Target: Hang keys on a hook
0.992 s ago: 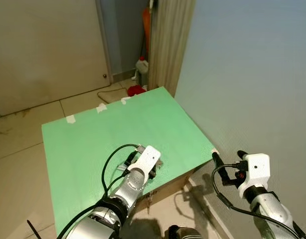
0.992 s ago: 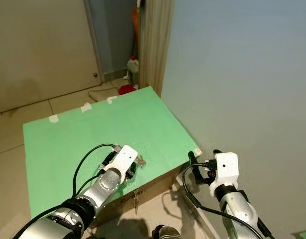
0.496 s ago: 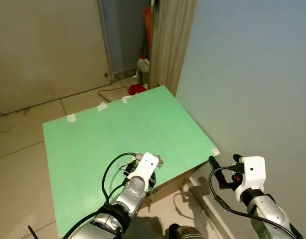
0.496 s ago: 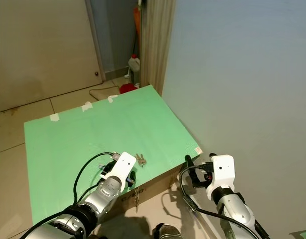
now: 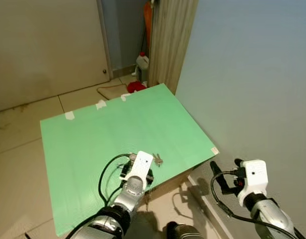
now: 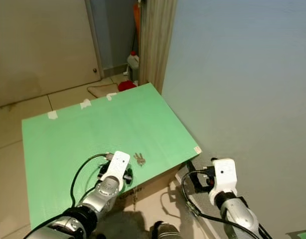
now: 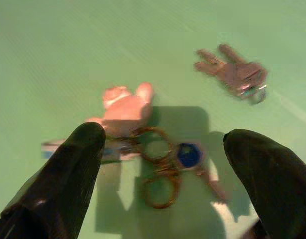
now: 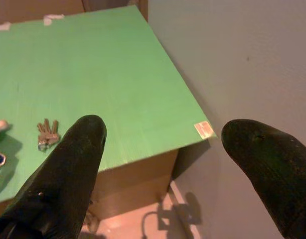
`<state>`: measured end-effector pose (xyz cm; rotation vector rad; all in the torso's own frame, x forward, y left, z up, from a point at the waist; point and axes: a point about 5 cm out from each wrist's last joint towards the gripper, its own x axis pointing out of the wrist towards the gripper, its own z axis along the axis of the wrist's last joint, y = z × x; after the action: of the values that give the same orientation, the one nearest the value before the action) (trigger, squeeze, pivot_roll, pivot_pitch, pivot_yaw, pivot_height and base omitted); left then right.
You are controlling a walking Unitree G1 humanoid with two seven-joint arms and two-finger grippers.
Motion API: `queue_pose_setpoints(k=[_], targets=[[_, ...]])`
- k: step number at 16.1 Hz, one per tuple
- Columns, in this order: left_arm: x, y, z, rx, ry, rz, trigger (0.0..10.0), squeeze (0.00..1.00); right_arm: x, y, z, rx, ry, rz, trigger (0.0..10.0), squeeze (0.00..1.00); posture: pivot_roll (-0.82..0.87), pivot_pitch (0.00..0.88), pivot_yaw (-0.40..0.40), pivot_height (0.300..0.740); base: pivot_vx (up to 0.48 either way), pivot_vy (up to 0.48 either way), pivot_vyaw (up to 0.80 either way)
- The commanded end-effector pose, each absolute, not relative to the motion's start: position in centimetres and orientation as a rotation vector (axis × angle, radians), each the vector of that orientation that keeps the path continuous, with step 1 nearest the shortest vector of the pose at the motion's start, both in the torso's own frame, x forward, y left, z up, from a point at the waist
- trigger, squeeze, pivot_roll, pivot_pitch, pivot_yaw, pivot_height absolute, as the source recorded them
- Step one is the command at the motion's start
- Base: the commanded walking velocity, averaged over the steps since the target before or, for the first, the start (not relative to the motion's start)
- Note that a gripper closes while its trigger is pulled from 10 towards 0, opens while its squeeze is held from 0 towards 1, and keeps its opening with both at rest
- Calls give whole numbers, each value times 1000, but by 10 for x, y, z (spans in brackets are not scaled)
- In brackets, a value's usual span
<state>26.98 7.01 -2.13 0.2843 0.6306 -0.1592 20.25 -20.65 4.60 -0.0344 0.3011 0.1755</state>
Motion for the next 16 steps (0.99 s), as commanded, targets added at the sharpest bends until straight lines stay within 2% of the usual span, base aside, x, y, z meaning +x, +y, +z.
queue_pose_setpoints(k=[1,5,10,16], targets=[[267,63,-20,240,611,-133,10000,0,198,-212,49,-55,311,184,10000,0,-307,143,-83,740,0,0,0],[269,59,-15,146,557,-55,10000,0,196,-219,51,-81,330,207,10000,0,-312,151,-123,740,0,0,0],[271,85,-12,103,513,178,10000,0,195,-222,49,-89,352,225,10000,0,-297,162,-131,740,0,0,0],[263,80,-19,35,565,173,10000,0,193,-212,46,-70,364,245,10000,0,-297,190,-123,740,0,0,0]])
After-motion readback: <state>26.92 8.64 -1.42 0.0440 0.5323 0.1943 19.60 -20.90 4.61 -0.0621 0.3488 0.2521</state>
